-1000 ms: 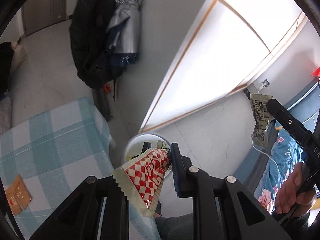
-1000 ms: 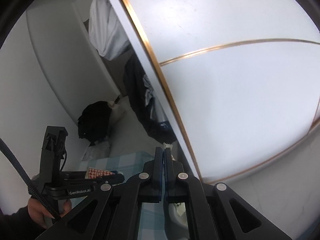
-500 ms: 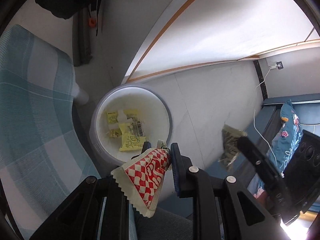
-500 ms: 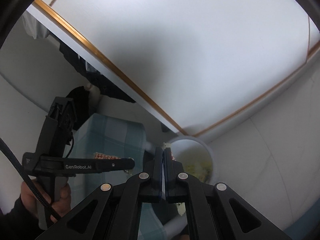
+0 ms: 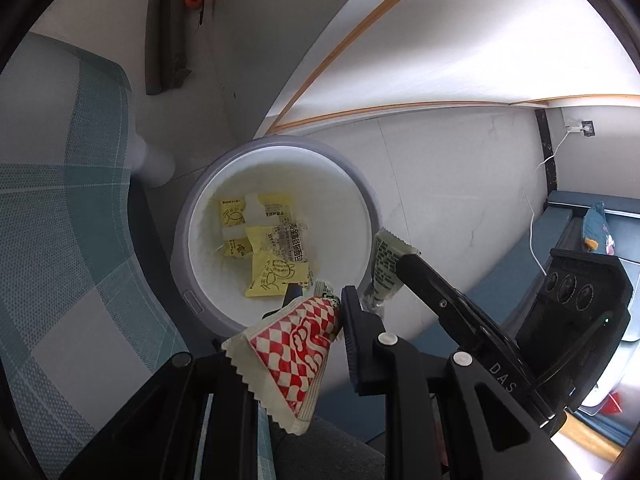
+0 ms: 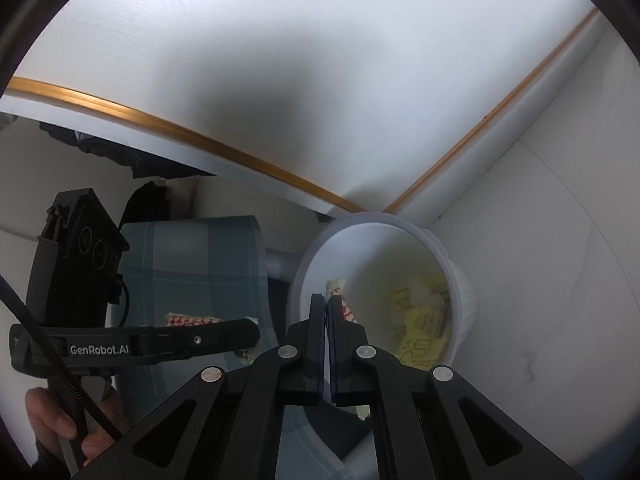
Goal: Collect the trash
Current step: 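Carry both candy wrappers in both grippers over the white bin, then open both grippers to drop the candy wrappers into the bin, then move both tools back over the table toward the brown sachets, then grasp the plain brown sachet with the right gripper, then grasp the brown LOVE sachet with the left gripper while the right holds its sachet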
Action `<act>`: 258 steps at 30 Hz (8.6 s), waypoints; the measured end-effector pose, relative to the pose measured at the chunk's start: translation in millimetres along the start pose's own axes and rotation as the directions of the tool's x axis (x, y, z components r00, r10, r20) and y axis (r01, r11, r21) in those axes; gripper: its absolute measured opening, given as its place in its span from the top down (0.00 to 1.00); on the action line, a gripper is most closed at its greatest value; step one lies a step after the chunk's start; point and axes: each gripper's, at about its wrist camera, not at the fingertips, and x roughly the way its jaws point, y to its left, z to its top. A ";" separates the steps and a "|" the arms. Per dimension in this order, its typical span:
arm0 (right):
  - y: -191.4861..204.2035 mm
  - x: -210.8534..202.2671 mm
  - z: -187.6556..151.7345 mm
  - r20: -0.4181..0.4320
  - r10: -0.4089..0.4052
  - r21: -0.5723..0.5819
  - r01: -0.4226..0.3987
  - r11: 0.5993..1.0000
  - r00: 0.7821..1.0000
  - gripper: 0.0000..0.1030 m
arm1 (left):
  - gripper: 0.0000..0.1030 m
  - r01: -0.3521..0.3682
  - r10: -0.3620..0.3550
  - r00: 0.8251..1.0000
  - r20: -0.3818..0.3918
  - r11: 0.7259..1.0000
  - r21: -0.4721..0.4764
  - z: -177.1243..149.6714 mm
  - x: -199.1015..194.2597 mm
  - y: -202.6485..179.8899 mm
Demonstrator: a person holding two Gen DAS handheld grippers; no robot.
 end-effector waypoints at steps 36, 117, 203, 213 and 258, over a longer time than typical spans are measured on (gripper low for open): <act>17.9 -83.5 -9.3 0.075 -0.081 -0.068 0.086 0.994 0.994 0.55 | 0.34 -0.219 0.199 0.943 0.265 0.974 0.050 -45.7 -73.8 -29.5; 417.6 155.8 -225.1 -0.005 -0.236 -0.860 0.116 0.498 0.972 0.09 | 0.16 -0.031 0.521 0.503 0.689 0.808 -0.589 -301.5 -290.8 324.4; 377.4 62.3 -165.6 0.138 -0.044 -0.791 0.137 0.596 0.989 0.50 | 0.96 -0.154 0.313 0.801 0.510 0.931 -0.330 -214.4 -202.9 298.0; 376.1 59.8 -164.2 0.151 -0.044 -0.784 0.147 0.603 0.988 0.50 | 1.00 -0.122 0.258 0.767 0.588 0.958 -0.261 -220.3 -219.8 280.0; 360.4 29.7 -163.4 0.163 -0.036 -0.762 0.149 0.630 0.986 0.50 | 0.85 -0.161 0.277 0.788 0.550 0.955 -0.250 -212.7 -197.2 273.3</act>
